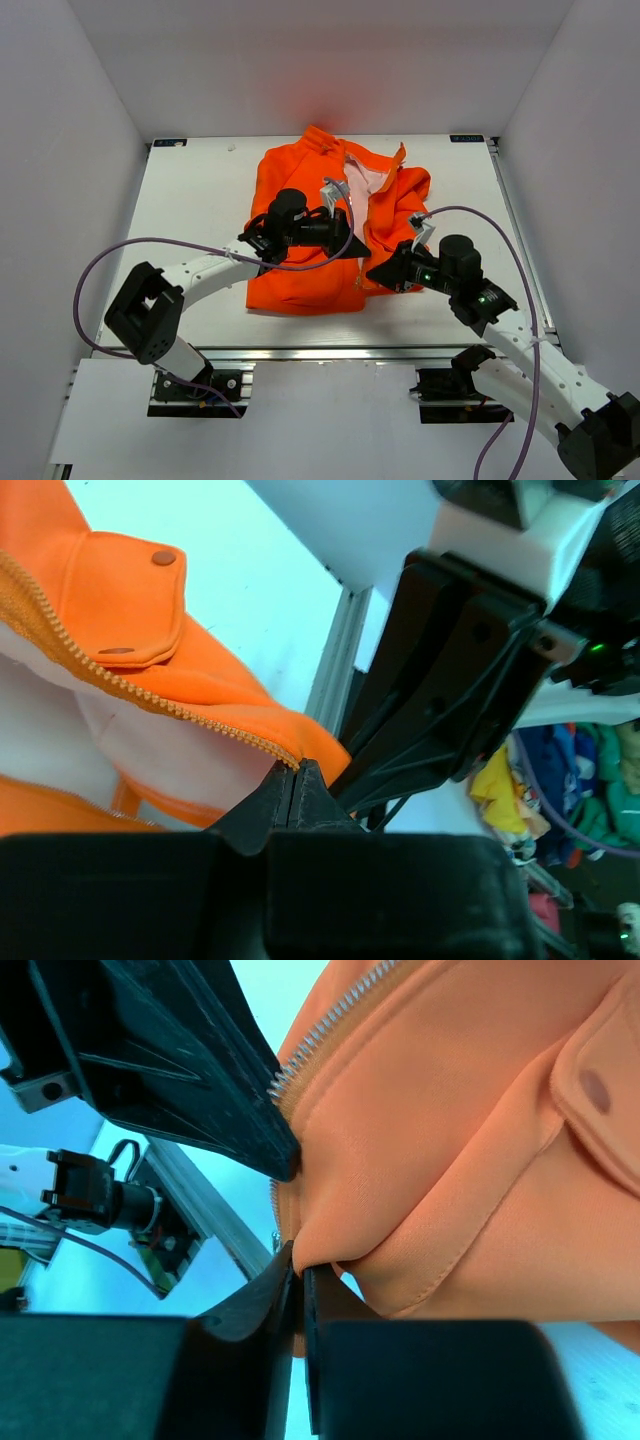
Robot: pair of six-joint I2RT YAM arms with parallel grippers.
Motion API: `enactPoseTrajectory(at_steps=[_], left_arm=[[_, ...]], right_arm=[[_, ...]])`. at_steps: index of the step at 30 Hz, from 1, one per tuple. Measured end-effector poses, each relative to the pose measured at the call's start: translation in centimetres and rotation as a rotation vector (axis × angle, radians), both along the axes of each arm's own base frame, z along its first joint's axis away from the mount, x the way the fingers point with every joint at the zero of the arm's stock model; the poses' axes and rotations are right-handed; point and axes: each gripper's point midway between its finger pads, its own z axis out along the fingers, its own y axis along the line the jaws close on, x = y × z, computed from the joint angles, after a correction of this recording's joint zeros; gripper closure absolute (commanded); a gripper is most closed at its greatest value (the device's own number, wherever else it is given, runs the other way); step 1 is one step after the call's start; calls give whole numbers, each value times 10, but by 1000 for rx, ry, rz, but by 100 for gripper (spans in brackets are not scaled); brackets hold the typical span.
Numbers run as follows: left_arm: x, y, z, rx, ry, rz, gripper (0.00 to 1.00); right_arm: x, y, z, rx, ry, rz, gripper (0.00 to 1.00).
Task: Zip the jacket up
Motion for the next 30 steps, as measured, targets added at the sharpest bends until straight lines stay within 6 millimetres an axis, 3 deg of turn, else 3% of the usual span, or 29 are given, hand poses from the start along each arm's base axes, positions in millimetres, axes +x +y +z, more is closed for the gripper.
enactPoseTrajectory(at_steps=[6, 17, 22, 30], left_arm=[[-1, 1, 5, -40, 52, 37, 100], [-1, 2, 8, -83, 105, 73, 100], [-2, 1, 13, -102, 107, 73, 100], [-7, 0, 18, -118, 113, 66, 100]], right_arm=[[-3, 4, -5, 34, 26, 11, 69], [-5, 6, -10, 83, 66, 0, 51], [-2, 6, -11, 80, 63, -17, 55], [1, 8, -10, 93, 66, -24, 80]])
